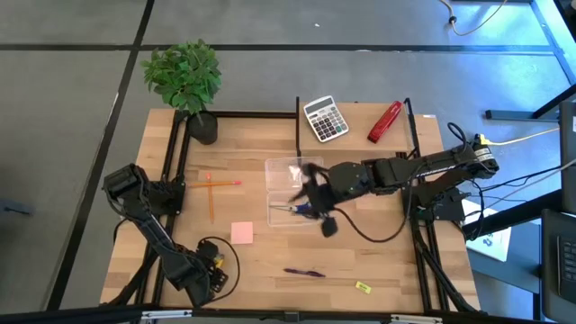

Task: Pack school essentials
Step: Put the yellow crayon box into the transparent supply box

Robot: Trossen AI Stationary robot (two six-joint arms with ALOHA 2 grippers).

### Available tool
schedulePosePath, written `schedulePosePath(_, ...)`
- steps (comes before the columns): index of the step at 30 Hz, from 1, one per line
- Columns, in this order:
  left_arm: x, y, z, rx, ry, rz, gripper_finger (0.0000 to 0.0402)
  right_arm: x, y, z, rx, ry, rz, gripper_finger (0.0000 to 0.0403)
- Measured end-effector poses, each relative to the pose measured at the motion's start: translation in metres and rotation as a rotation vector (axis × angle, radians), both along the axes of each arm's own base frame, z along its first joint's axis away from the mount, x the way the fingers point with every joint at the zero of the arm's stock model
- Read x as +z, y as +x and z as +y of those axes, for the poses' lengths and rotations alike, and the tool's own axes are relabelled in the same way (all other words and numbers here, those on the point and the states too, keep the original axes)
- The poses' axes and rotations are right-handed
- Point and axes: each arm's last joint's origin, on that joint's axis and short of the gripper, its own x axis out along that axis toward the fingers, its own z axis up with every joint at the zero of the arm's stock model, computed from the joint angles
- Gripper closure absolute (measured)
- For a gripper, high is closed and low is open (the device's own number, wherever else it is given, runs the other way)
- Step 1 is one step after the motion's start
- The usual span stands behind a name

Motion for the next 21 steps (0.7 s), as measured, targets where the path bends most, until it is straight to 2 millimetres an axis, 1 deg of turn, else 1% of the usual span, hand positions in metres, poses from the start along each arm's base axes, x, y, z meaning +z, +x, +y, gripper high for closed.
schedulePosePath(3,0.0,0.0,0.0,0.0,0.005,-0.008,0.0082,0.003,0.001,-0.002,-0.197,-0.033,-0.049,0.027)
schedulePosePath(5,0.0,0.0,0.0,-0.001,0.006,-0.01,0.0082,0.005,0.001,-0.002,-0.299,-0.07,-0.07,0.027)
schedulePosePath(7,0.0,0.0,0.0,-0.001,0.007,-0.011,0.0082,0.005,0.0,-0.002,-0.379,-0.08,-0.079,0.027)
schedulePosePath(9,0.0,0.0,0.0,-0.001,0.008,-0.013,0.0082,0.005,-0.001,0.0,-0.419,-0.072,-0.085,0.027)
schedulePosePath(13,0.001,0.0,0.0,-0.027,0.011,-0.019,0.0082,0.005,-0.003,0.006,-0.396,-0.069,-0.084,0.027)
schedulePosePath(15,0.002,0.0,0.0,-0.027,0.01,-0.024,0.0082,0.005,-0.003,0.01,-0.358,-0.058,-0.079,0.027)
schedulePosePath(17,0.004,0.0,0.001,-0.027,0.011,-0.04,0.0082,0.004,-0.004,0.014,-0.286,-0.035,-0.06,0.027)
schedulePosePath(21,0.009,0.002,0.004,-0.023,0.046,-0.109,0.0082,0.005,-0.011,0.021,-0.07,0.03,-0.001,0.027)
